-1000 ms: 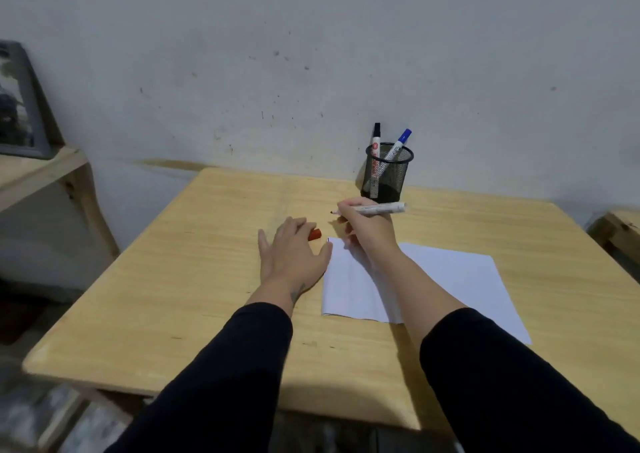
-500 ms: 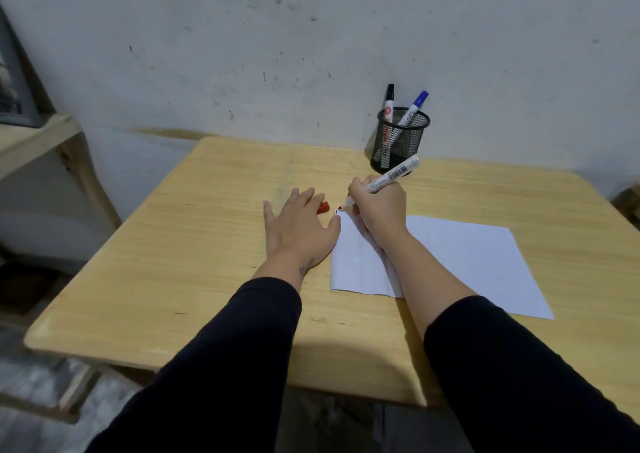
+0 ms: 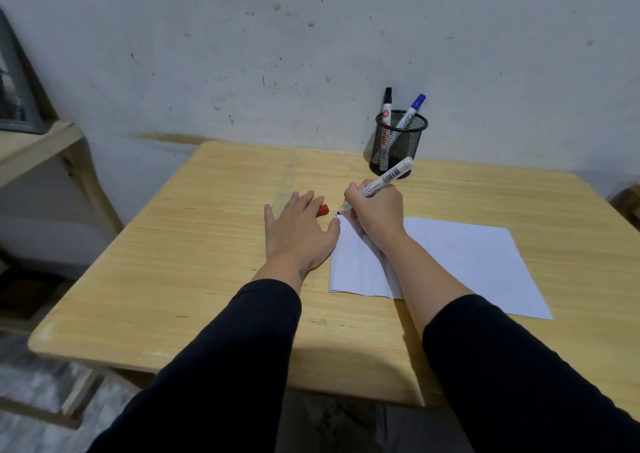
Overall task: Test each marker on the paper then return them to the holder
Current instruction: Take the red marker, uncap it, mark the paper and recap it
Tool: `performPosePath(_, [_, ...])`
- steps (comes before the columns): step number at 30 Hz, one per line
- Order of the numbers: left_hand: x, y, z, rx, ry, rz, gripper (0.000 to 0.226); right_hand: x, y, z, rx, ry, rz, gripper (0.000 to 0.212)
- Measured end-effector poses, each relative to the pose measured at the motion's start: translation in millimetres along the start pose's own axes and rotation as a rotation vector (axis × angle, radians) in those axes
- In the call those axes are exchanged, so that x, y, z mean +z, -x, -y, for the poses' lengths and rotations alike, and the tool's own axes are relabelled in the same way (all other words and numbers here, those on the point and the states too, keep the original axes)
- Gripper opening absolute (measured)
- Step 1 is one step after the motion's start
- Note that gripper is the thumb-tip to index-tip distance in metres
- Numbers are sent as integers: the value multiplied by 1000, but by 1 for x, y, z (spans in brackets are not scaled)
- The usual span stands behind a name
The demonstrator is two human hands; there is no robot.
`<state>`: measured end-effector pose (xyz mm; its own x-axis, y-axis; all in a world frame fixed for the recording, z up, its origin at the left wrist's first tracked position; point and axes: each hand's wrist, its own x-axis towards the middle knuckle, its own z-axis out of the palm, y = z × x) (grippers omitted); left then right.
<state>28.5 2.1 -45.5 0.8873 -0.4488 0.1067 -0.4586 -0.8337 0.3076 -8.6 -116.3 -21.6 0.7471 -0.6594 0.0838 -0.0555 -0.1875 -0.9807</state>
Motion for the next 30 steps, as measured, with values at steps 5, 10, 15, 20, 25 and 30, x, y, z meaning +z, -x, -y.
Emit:
performPosePath(5, [-1,0,0,3,13,1,61,0,-4,-2,-12,93,-25,22])
performPosePath(10, [-1,0,0,5,33,-12,61,-4,-2,0,81,-145,-87,20])
performPosePath(15, [-2,3,1,-40,213,-100,37,-6,-5,6,195,-337,-60,43])
performPosePath(20, [-8,4,-3,-98,366,-133,18,-15,-2,24,200,-372,-59,39])
performPosePath(25, [-35,-3,-17,-73,788,-230,12,-32,-8,56,85,-301,-39,37])
performPosePath(30, [-66,-10,-52,139,1064,-185,13,-50,-9,94,-2,-321,-35,27])
